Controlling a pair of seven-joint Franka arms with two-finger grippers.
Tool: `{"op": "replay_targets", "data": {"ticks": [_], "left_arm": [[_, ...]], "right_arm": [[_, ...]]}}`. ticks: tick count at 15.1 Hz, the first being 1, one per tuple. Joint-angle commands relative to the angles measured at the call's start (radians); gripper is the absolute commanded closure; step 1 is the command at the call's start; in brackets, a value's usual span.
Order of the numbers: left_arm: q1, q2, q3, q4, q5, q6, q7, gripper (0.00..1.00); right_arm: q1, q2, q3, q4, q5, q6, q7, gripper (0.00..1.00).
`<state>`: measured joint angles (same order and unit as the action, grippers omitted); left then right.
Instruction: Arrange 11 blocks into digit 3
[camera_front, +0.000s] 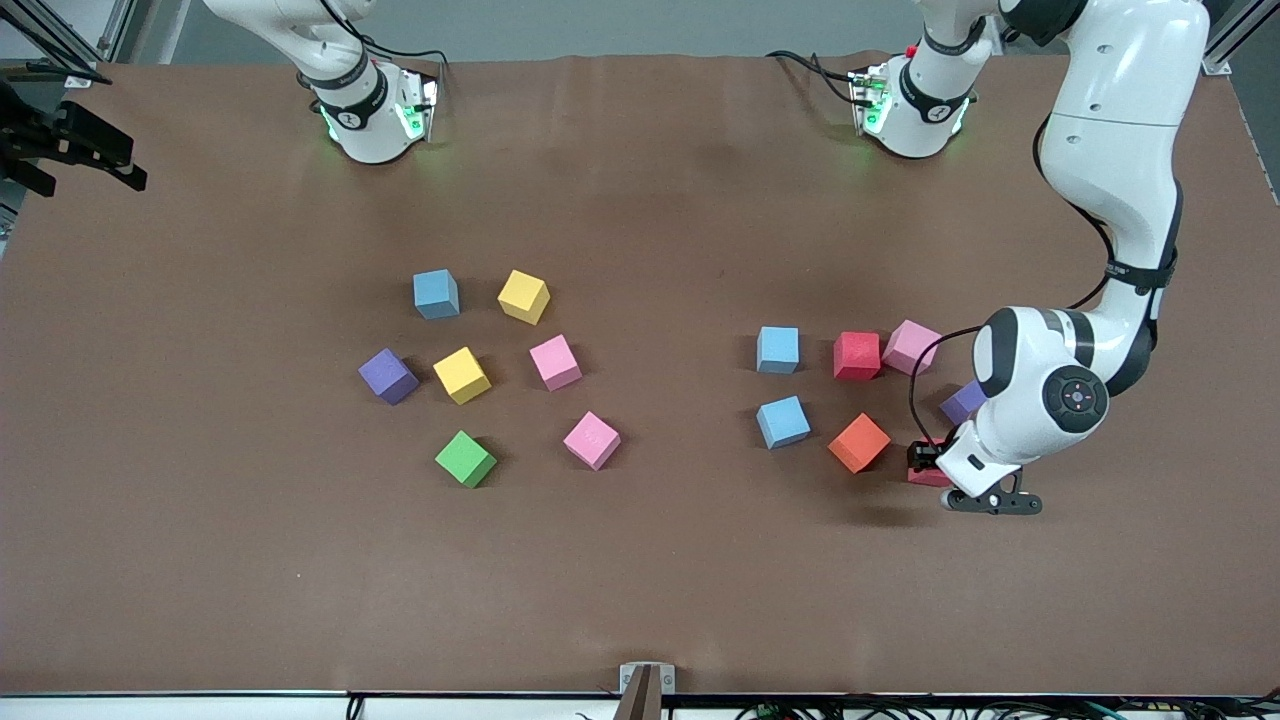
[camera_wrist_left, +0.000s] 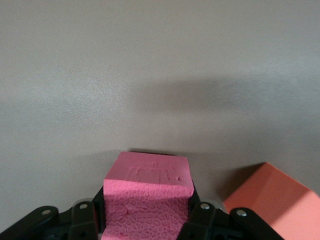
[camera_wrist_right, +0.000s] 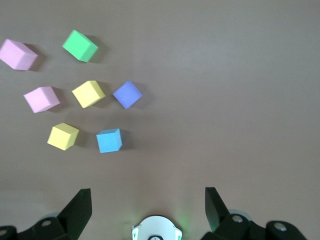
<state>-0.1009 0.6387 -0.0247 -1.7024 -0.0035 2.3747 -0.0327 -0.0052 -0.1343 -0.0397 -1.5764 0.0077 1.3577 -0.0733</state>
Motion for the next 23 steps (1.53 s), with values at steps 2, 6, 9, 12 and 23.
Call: {"op": "replay_targets", "data": {"ticks": [2,6,9,12,23], "left_arm": [[-0.042,-0.144,-0.012,-0.020,-0.006,-0.184,-0.056,0.51],[-0.086,-0.279,-0.099,-0.074,-0.006,-0.314,-0.208,0.51],[-0.108,-0.310,-0.222,-0.092,-0.004,-0.336,-0.393,0.50],[-0.205,-0.303,-0.277,-0.111,-0.004,-0.325,-0.605,0.50],[-0.546,-0.177,-0.276,-0.186,0.112,-0.059,-1.093,0.50]], "right_arm": [[-0.047,-0.014,0.000,0.022,-0.028,-0.012,0.007,0.00],[-0.042,0.027,0.001,0.033,-0.015,0.029,0.009,0.00],[-0.062,0.105,-0.002,0.035,0.020,0.058,-0.022,0.00],[-0.043,0.131,0.006,0.032,0.012,0.064,-0.023,0.00],[0.120,0.130,0.009,-0.102,0.121,0.144,0.472,0.00]]}}
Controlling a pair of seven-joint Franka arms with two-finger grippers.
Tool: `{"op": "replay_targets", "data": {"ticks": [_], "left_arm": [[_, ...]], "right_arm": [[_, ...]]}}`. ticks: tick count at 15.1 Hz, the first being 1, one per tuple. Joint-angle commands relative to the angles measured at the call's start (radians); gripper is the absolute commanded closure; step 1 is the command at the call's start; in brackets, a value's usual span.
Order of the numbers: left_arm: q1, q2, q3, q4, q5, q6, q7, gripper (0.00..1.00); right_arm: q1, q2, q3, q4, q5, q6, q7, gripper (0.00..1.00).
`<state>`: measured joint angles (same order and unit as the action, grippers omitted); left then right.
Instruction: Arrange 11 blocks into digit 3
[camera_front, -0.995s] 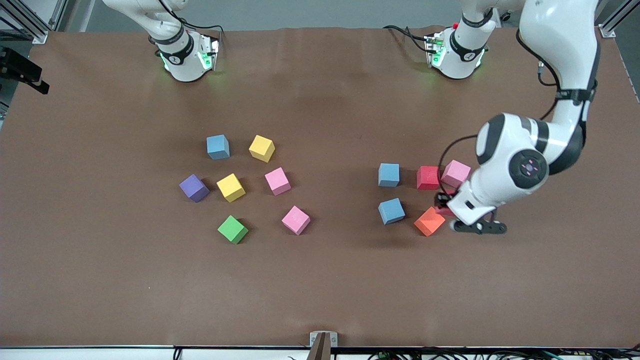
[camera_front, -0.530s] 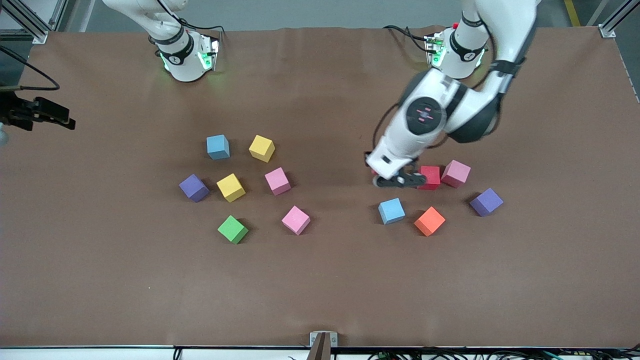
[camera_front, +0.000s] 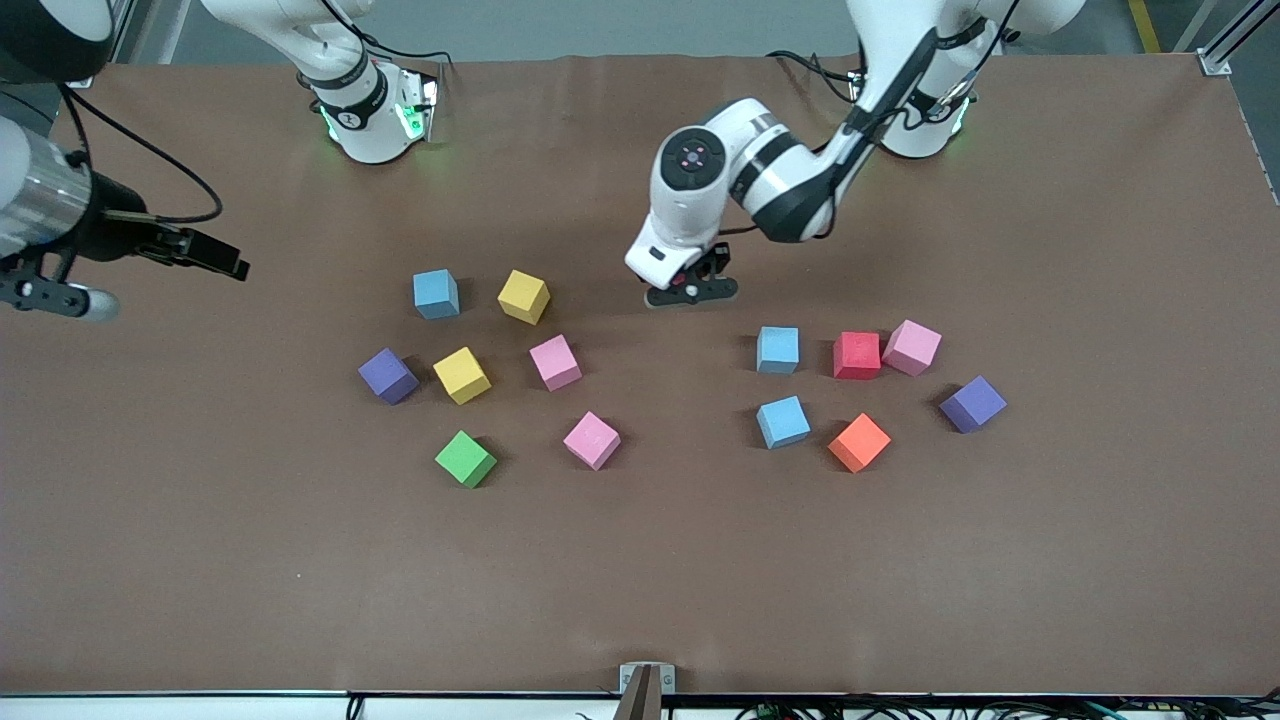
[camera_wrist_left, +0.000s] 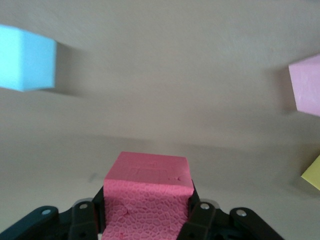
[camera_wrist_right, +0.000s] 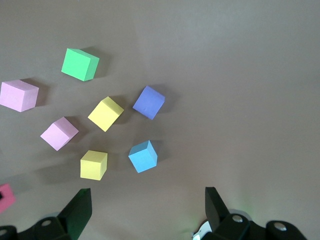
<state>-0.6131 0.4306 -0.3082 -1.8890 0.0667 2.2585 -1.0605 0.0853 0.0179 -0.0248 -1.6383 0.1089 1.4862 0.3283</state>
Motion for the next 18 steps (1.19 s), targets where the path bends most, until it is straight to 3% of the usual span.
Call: {"op": "replay_targets", "data": {"ticks": [1,5,9,12,14,18], "left_arm": [[-0.049,0.046,0.008,0.001,0.059,0.084,-0.087,0.50],[-0.115,0.109,0.008,0.008,0.143,0.102,-0.182,0.50],[-0.142,0.131,0.006,0.007,0.145,0.131,-0.204,0.50],[-0.171,0.143,0.009,0.005,0.153,0.142,-0.205,0.50],[-0.169,0.146,0.006,-0.001,0.224,0.145,-0.205,0.50],[-0.169,0.155,0.004,-0.004,0.232,0.185,-0.208,0.50]], "right_arm": [[0.053,-0.022,-0.006,-0.060,0.020,0.031,0.127,0.00],[0.145,-0.029,-0.006,-0.161,0.020,0.153,0.305,0.00],[0.221,-0.056,-0.006,-0.290,0.020,0.279,0.366,0.00],[0.286,-0.069,-0.006,-0.328,0.009,0.322,0.461,0.00],[0.288,-0.062,-0.006,-0.334,0.008,0.348,0.469,0.00],[0.309,-0.062,-0.004,-0.440,0.009,0.497,0.483,0.00]]}}
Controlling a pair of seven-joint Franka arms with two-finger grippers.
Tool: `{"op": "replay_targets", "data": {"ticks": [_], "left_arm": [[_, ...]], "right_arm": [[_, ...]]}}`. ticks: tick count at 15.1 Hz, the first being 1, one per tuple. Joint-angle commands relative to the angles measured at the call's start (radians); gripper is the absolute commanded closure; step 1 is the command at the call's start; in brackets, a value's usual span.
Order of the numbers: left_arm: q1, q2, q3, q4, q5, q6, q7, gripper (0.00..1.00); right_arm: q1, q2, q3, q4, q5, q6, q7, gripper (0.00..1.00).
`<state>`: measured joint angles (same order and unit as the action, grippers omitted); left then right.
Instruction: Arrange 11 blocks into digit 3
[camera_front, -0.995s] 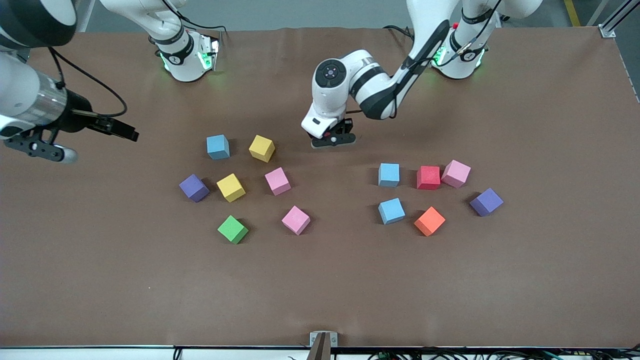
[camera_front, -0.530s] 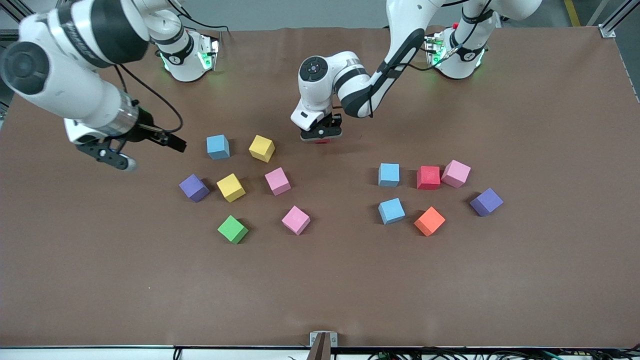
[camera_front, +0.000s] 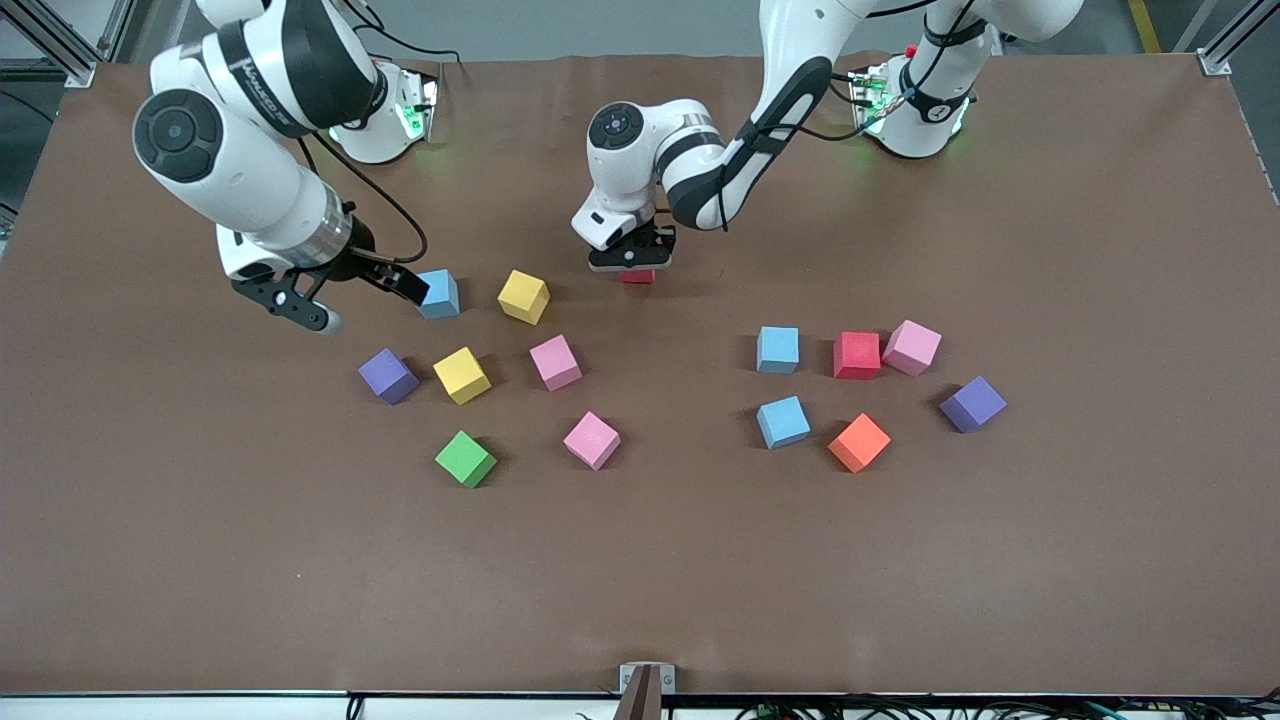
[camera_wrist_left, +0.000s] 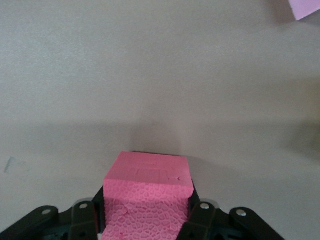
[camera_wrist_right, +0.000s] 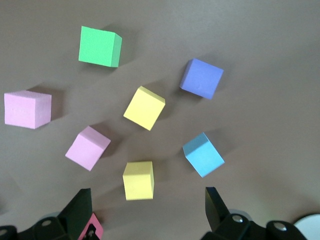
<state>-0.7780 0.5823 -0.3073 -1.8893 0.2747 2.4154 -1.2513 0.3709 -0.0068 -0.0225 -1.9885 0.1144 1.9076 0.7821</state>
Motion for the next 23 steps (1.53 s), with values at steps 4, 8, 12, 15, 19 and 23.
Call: {"op": "replay_targets", "data": {"ticks": [4,8,12,15,19,23], "left_arm": [[-0.004,0.004,0.004,-0.004,0.024,0.033,-0.014,0.00],[0.017,-0.053,-0.001,-0.005,0.015,0.005,-0.008,0.00],[0.112,-0.139,-0.007,0.006,-0.011,-0.077,0.094,0.00],[0.213,-0.179,-0.009,0.003,-0.014,-0.113,0.174,0.00],[0.365,-0.214,-0.024,-0.039,-0.015,-0.131,0.320,0.00],[0.477,-0.266,-0.050,-0.157,-0.012,-0.108,0.409,0.00]], "right_arm": [[0.060,-0.036,-0.007,-0.153,0.002,0.139,0.063,0.00],[0.100,-0.035,-0.007,-0.233,0.002,0.223,0.104,0.00],[0.140,-0.021,-0.007,-0.247,0.002,0.244,0.141,0.00],[0.168,0.014,-0.007,-0.269,0.002,0.310,0.169,0.00],[0.169,0.016,-0.007,-0.342,-0.013,0.408,0.170,0.00],[0.230,0.050,-0.007,-0.392,-0.013,0.510,0.190,0.00]]}}
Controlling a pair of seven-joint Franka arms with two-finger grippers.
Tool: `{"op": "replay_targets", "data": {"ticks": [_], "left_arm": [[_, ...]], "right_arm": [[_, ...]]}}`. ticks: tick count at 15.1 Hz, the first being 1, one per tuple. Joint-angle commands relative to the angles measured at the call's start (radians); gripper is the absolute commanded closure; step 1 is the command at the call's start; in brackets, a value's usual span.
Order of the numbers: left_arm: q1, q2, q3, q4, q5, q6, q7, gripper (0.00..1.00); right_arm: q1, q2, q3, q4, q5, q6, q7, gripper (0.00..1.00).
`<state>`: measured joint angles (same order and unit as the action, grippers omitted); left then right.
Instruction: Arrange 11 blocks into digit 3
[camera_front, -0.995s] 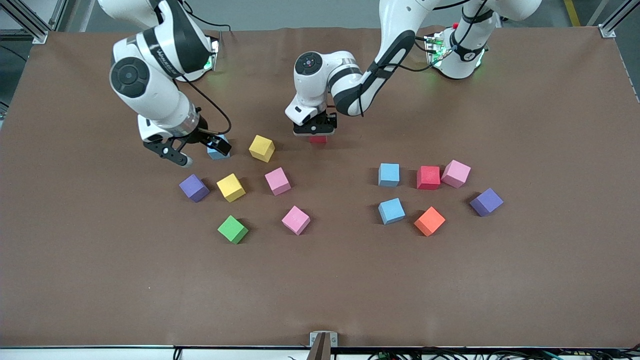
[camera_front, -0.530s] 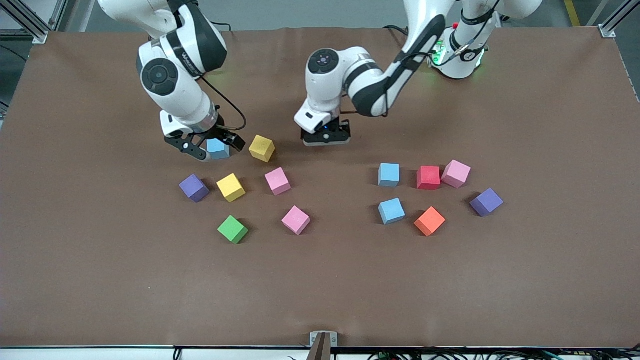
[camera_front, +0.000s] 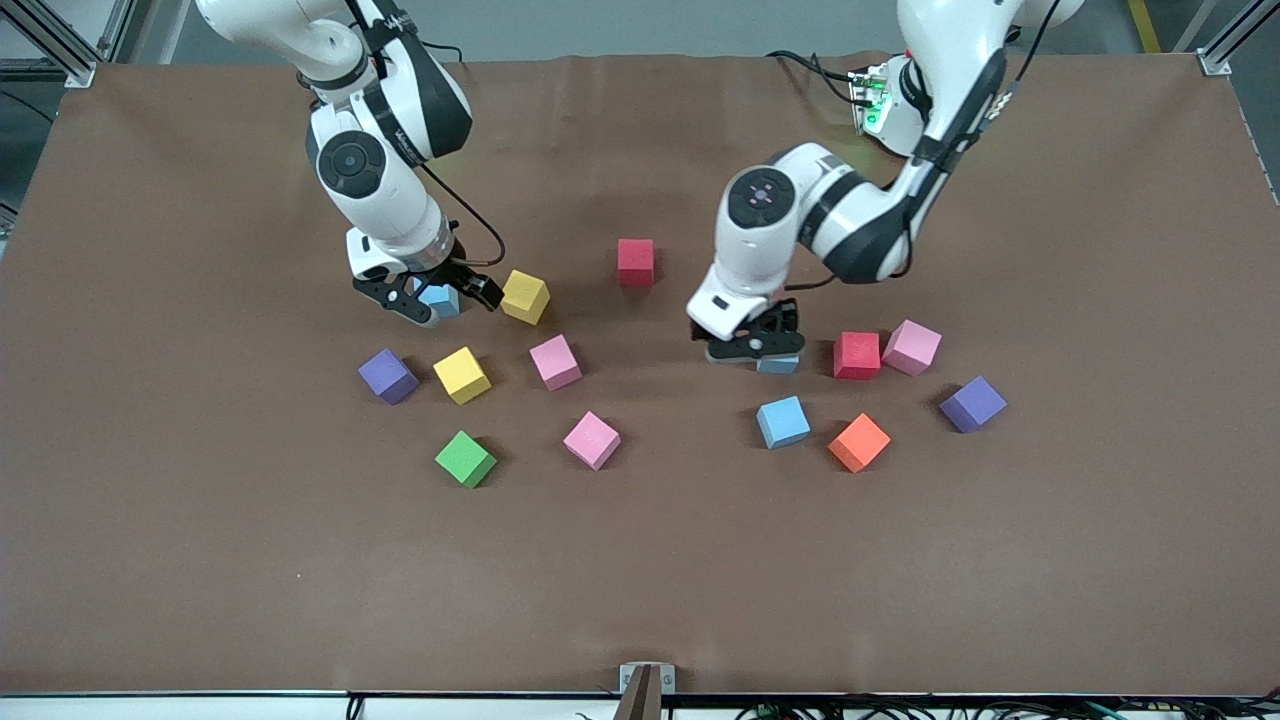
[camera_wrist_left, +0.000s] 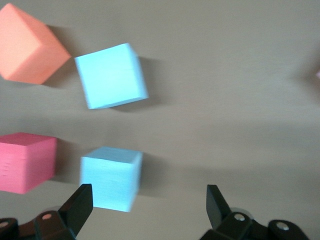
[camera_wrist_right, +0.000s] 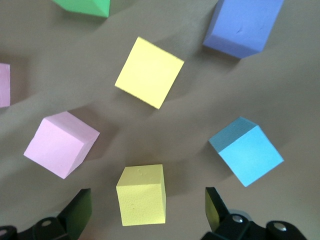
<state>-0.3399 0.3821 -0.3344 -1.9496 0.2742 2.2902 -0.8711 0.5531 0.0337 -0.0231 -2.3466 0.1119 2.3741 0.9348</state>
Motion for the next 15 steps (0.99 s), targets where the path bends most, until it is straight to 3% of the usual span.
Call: {"op": "replay_targets", "data": {"ticks": [1,5,11,15], "left_arm": [[0.053,-0.069,-0.023,-0.127,-0.007,0.049,0.040,0.00],[0.097,-0.060,-0.023,-0.222,0.000,0.213,0.086,0.00],[0.113,0.003,-0.018,-0.210,0.051,0.236,0.081,0.00],[0.113,0.038,-0.018,-0.209,0.056,0.264,0.080,0.00]], "right_arm": [[0.068,0.024,-0.008,-0.034,-0.011,0.054,0.047,0.00],[0.111,0.090,-0.009,-0.036,-0.011,0.125,0.097,0.00],[0.159,0.192,-0.011,-0.039,-0.012,0.241,0.150,0.00],[0.168,0.201,-0.011,-0.069,-0.014,0.290,0.153,0.00]]}}
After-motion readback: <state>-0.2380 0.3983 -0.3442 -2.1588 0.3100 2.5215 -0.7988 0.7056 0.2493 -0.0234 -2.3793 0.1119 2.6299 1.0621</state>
